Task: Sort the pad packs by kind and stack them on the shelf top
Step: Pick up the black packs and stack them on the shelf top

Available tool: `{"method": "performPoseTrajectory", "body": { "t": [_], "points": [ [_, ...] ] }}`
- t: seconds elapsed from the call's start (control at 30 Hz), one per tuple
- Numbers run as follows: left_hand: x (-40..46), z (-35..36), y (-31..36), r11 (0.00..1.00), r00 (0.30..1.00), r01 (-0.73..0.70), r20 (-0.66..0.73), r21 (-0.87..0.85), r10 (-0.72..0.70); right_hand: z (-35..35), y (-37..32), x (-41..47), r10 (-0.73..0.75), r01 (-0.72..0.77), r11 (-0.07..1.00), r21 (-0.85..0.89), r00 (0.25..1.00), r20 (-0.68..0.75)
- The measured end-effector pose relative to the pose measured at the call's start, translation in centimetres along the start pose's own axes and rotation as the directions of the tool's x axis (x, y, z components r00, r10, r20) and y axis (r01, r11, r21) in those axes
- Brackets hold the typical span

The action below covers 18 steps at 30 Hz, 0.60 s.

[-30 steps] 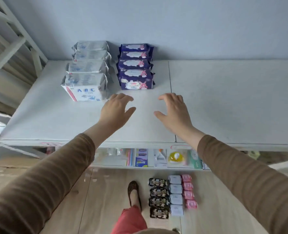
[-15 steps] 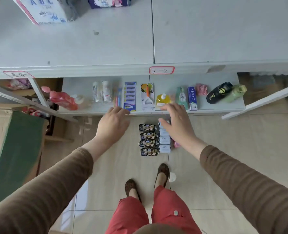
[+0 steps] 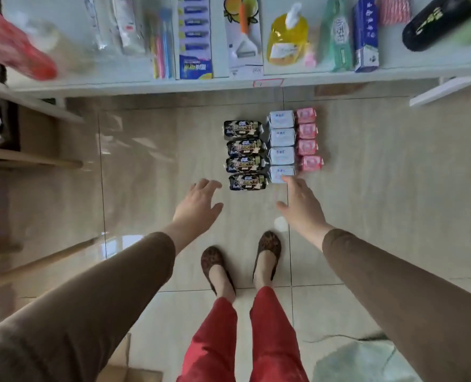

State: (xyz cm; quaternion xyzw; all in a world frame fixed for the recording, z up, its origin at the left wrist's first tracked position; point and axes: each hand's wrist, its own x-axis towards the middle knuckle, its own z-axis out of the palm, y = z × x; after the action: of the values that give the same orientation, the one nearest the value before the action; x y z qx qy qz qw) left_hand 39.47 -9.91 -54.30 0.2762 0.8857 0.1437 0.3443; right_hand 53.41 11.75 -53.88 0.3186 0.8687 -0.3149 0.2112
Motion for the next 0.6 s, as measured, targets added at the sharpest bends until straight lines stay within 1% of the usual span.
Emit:
{"method": "performPoseTrajectory", "body": {
  "t": [0.1, 0.27, 0.37, 0.5, 0.6],
  "points": [
    [4.2, 5.3, -2.5, 0.999, 0.999, 0.037, 0.014, 0.009, -0.037, 4.4, 2.9, 4.0, 0.015, -0.012, 0.999, -0.045, 0.998, 0.067],
    [12.0, 12.4, -5.3, 0.994, 0.995, 0.103, -0.012, 0.018, -0.103, 10.8, 6.3, 11.3, -0.033, 0.047, 0.993, -0.106, 0.992, 0.125],
    [16.6, 15.6, -6.2, 0.993, 0.993, 0.11, -0.036, 0.043, -0.108, 14.1, 7.3, 15.1, -0.048, 0.067, 0.987, -0.147, 0.991, 0.125],
    [21.7, 18.6, -6.8, 0.983, 0.992, 0.115, -0.071, 0.143, -0.105, 18.1, 7.9, 18.2, -0.065, 0.103, 0.958, -0.267, 0.987, 0.146],
    [24.1, 20.2, -7.2, 0.978, 0.988, 0.141, -0.088, 0.154, -0.129, 20.7, 8.3, 19.2, -0.049, 0.081, 0.924, -0.373, 0.994, 0.096]
  ]
}}
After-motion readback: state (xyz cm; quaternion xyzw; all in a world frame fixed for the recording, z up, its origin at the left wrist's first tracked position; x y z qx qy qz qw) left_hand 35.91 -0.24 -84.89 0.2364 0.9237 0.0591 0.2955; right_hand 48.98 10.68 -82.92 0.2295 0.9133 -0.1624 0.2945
